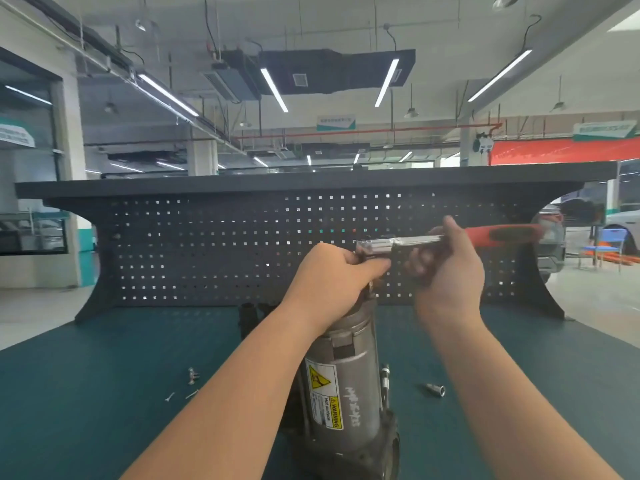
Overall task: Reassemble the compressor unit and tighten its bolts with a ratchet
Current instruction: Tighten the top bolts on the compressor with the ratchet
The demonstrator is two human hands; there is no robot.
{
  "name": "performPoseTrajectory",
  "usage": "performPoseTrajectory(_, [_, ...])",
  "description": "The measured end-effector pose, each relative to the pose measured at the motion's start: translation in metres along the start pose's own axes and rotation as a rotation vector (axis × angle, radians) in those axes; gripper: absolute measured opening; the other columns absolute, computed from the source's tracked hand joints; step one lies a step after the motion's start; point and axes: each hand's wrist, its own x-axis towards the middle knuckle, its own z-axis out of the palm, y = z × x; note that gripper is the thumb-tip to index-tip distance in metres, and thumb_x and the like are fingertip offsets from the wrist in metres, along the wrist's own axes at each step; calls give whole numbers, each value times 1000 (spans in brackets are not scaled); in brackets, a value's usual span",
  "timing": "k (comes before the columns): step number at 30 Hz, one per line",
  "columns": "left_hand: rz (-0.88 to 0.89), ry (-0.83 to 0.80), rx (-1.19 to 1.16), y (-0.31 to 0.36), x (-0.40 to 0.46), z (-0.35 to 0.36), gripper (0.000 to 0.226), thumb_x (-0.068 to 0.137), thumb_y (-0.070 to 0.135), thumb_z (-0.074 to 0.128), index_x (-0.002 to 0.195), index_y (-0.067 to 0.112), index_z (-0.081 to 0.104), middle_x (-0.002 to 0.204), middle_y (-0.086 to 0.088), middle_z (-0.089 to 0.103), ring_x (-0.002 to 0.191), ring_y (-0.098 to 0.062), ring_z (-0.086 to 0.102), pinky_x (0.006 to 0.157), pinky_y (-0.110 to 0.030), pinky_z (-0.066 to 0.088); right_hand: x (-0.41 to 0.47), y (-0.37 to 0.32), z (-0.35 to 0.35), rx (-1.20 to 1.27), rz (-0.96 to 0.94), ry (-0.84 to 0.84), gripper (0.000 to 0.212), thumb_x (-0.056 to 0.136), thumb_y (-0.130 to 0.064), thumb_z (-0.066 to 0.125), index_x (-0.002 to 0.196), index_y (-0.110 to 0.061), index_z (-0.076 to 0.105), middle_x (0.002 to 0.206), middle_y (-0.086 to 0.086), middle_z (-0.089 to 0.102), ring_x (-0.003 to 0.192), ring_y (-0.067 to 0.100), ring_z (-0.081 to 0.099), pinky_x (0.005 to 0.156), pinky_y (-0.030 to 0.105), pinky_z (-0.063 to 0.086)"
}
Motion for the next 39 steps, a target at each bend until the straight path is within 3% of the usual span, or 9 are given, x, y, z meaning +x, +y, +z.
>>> performPoseTrajectory(3, [1, 27, 9, -2, 2, 1, 39, 88, 35, 67, 76, -2, 75, 59, -8, 70, 44, -6, 53, 51, -14, 39, 4, 8, -4, 14, 95, -73, 31, 97, -23, 49, 67, -17, 48, 46, -6, 36, 45, 12, 29, 45, 23, 25])
performPoseTrajectory(7, [-22, 58, 90, 1, 3, -1, 41, 88, 34, 67, 52, 16, 69, 39, 5, 53, 33, -1, 42, 39, -14, 31, -17, 6, 0, -600, -798, -368, 22, 91, -21, 55, 71, -29, 50, 54, -16, 46, 55, -5, 49, 57, 13, 40])
performPoseTrajectory(11, [-56, 54, 190, 3, 10, -1, 44, 95, 15, 55, 51, 20, 50, 55, 0, 51, 54, -15, 48, 58, -25, 48, -27, 8, 4, -962, -1176, -680, 19, 84, -13, 46, 83, -31, 53, 64, -14, 52, 61, -5, 59, 61, 13, 44])
performPoseTrajectory(14, [-42, 4, 76, 3, 2, -2, 42, 90, 24, 65, 48, 21, 68, 45, 2, 55, 38, -4, 45, 43, -11, 37, -24, 10, 1, -555, -997, -497, 23, 82, -12, 49, 72, -32, 44, 61, -21, 38, 55, -11, 47, 59, 8, 39])
performPoseTrajectory(20, [11, -4, 5, -4, 5, -2, 40, 88, 34, 69, 84, -6, 74, 84, -23, 73, 62, -13, 55, 58, -20, 41, 7, 7, -5, 20, 165, -73, 33, 98, -22, 51, 66, -15, 47, 45, -5, 34, 41, 11, 30, 48, 25, 23])
performPoseTrajectory(25, [130, 98, 165, 0, 3, -5, 19, 73, 3, 77, 57, 1, 66, 47, -2, 63, 38, -8, 55, 35, -12, 32, -18, 6, 1, -592, -930, -505, 24, 94, -25, 55, 71, -21, 51, 59, -14, 56, 54, 2, 53, 54, 18, 42])
performPoseTrajectory(28, [30, 59, 152, 0, 8, -4, 18, 92, -5, 51, 85, -13, 65, 52, 11, 60, 57, 1, 53, 46, -11, 33, -26, 12, 2, -926, -1338, -661, 25, 82, -20, 52, 67, -2, 60, 60, 5, 58, 53, 24, 56, 49, 34, 45])
performPoseTrajectory(31, [-37, 21, 169, -1, 10, -6, 42, 97, 13, 51, 57, 11, 61, 35, 8, 54, 44, -3, 48, 43, -7, 35, -27, 16, -2, -646, -1098, -568, 14, 86, -17, 51, 72, -16, 51, 61, -18, 49, 58, -5, 53, 55, 16, 43])
performPoseTrajectory(39, [-34, -133, -13, 1, 4, -8, 22, 87, 32, 70, 75, 17, 78, 79, 0, 77, 87, -23, 69, 76, -21, 54, 10, 9, -6, 67, 210, -101, 30, 97, -22, 51, 69, -14, 47, 45, -5, 33, 40, 10, 30, 44, 22, 25])
